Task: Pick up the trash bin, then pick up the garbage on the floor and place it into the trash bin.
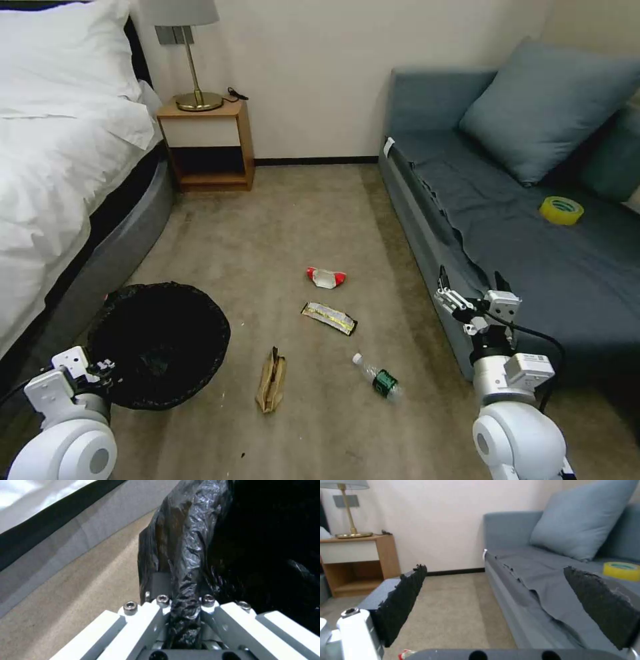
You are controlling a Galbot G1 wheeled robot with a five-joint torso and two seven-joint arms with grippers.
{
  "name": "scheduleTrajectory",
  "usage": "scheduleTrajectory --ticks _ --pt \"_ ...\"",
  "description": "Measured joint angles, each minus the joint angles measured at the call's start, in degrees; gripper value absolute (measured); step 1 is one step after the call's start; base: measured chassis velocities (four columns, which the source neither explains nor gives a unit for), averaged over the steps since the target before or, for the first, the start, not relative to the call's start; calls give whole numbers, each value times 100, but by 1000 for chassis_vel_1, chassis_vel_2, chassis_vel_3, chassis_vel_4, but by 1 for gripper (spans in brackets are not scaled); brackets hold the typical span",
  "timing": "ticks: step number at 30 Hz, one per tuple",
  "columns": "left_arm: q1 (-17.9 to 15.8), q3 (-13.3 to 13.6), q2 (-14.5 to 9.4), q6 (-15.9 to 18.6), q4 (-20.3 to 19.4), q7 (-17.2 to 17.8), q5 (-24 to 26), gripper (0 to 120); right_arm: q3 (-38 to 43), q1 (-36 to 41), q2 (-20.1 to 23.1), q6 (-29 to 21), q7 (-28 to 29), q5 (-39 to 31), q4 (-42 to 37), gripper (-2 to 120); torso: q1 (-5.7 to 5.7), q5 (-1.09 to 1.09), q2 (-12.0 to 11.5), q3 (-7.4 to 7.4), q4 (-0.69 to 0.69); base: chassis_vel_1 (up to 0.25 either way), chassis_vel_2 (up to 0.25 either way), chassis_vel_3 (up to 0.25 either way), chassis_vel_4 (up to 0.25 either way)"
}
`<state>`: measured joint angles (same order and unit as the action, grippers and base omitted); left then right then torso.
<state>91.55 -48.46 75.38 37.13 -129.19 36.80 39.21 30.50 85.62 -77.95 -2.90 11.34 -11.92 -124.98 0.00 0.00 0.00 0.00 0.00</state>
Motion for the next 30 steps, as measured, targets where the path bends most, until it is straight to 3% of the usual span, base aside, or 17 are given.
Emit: scheduleTrajectory --ticks 9,12,16,20,22,24,26,30 --pt "-32 10 22 -29 78 -31 -8 1 -196 -162 74 213 -128 120 171 100 0 0 0 0 -1 -30 29 33 -44" --pt "-59 9 37 -32 95 -39 -14 1 -482 -425 335 79 -142 141 443 100 0 0 0 -1 -1 0 0 0 0" --pt "-64 13 90 -37 95 -47 -28 1 -998 -676 693 -187 -122 -219 800 100 0 0 0 -1 0 0 0 0 0" --pt "-46 16 162 -62 93 -65 -112 1 -2016 -1244 1522 -783 -55 -1032 1567 100 0 1 0 -1 0 0 0 0 0" --pt "-38 15 171 -67 92 -70 -120 1 -2088 -1301 1595 -827 -55 -1076 1635 100 0 1 0 0 1 0 0 0 0" --pt "14 6 226 -110 95 -106 -188 1 -2597 -1700 2138 -1252 -138 -1496 2030 100 0 1 0 0 1 0 0 0 0" --pt "23 4 241 -123 103 -119 -210 1 -2678 -1761 2218 -1361 -157 -1578 2079 100 0 1 0 0 0 0 0 0 0" --pt "74 2 353 -189 150 -174 -335 1 -3040 -2085 2684 -1958 -836 -1844 2356 100 0 0 0 0 -1 0 0 0 0"
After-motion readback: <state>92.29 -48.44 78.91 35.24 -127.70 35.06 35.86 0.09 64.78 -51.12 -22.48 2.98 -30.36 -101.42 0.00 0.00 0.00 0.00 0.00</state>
